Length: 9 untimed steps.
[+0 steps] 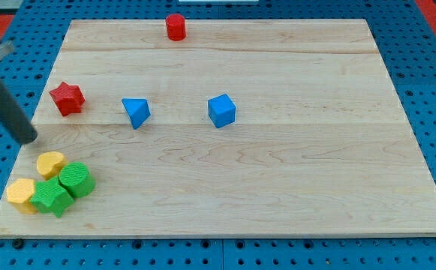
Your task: Move both the red blocks parallel to each other
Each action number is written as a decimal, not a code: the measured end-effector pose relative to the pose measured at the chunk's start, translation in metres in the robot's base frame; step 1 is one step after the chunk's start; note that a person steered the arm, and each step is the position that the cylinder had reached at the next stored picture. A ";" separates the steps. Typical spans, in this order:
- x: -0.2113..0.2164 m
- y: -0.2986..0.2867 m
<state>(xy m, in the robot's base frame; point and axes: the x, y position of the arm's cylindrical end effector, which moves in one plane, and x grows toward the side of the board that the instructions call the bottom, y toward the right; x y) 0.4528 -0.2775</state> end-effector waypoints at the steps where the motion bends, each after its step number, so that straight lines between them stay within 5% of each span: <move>1: -0.047 0.052; 3: -0.109 0.073; 4: -0.107 0.017; 7: -0.171 0.125; 9: -0.156 0.049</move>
<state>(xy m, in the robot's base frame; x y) 0.2973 -0.2290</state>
